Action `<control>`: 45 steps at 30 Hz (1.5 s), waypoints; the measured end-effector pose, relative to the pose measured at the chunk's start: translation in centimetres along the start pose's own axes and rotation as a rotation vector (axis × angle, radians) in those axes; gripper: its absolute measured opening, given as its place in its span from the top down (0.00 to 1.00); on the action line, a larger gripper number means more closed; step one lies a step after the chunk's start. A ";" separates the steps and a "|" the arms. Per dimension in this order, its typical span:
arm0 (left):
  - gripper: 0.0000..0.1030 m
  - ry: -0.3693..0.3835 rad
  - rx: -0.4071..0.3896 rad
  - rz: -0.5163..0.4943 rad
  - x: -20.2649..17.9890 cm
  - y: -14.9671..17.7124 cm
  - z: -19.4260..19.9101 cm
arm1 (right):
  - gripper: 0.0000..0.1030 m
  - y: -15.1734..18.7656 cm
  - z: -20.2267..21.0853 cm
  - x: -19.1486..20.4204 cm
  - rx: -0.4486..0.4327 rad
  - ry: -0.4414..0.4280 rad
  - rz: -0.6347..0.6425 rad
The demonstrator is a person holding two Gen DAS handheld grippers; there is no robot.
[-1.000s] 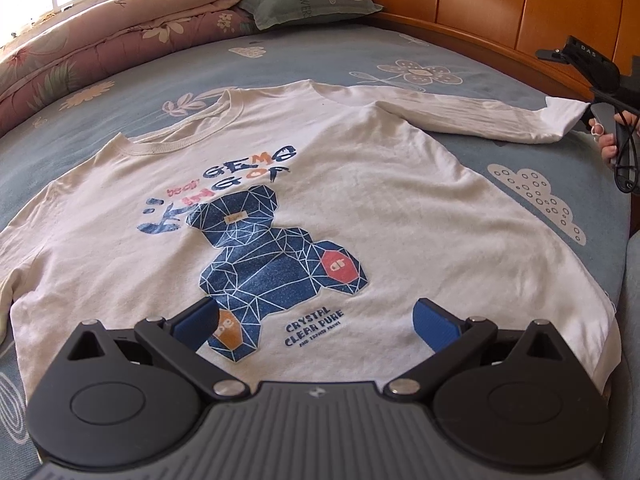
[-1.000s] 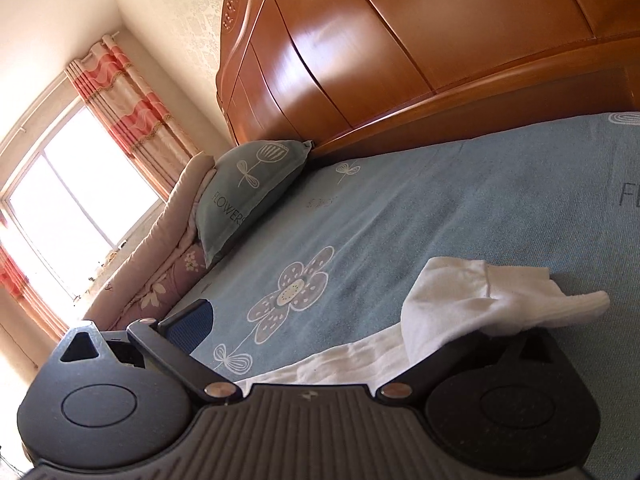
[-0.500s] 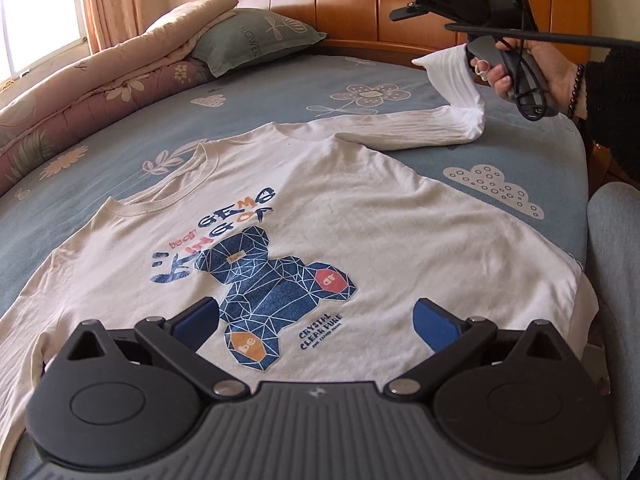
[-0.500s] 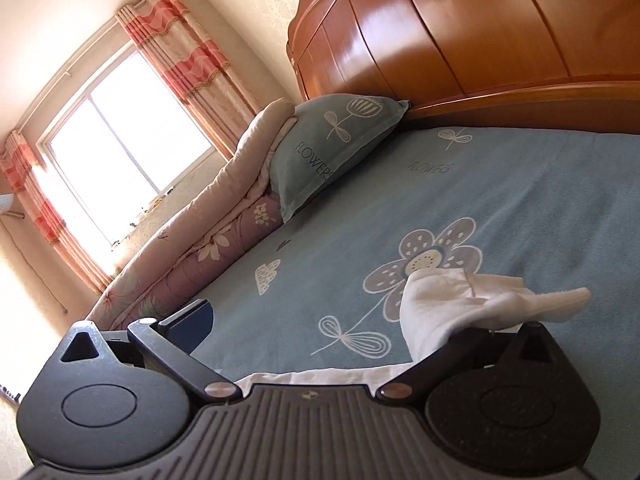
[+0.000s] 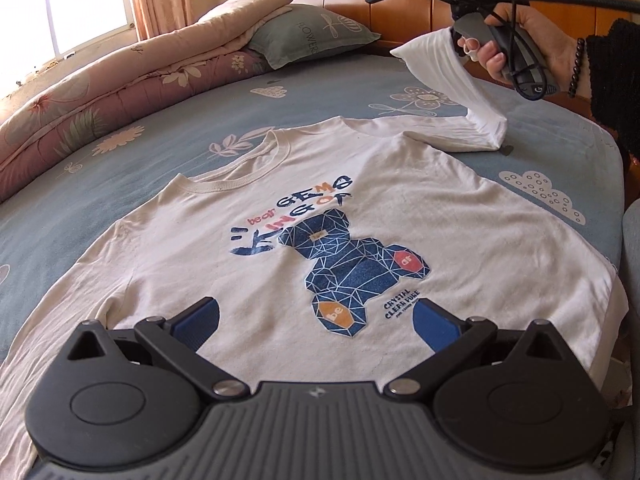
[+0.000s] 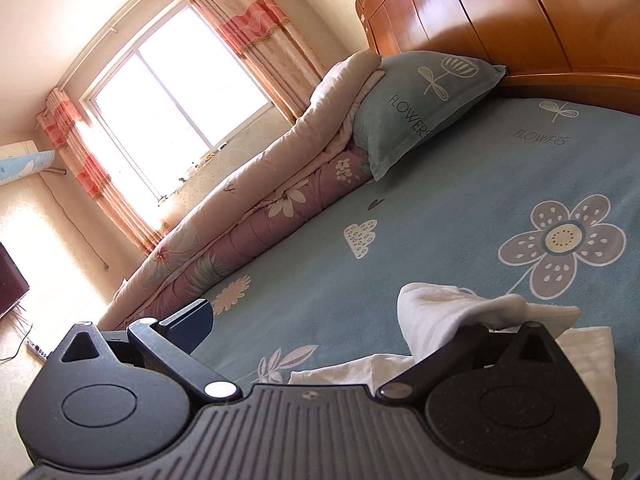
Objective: Fold clothes
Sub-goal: 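Grasp the sleeve cuff with the right gripper and lift it, then carry the held sleeve across the chest print toward the opposite shoulder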
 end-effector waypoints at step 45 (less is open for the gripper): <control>0.01 -0.038 0.111 0.004 4.3 5.8 1.1 | 0.00 18.6 -8.3 21.2 0.283 -0.292 0.242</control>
Point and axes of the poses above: each gripper's, at about its wrist camera, not at the fingertips, and z roughly against the way its jaws point, x to its left, y to its underside, the point moved 10 cm from there along -z, roughly the way its jaws point, and after that the axes turned 13 degrees about y, right-handed, at the moved point
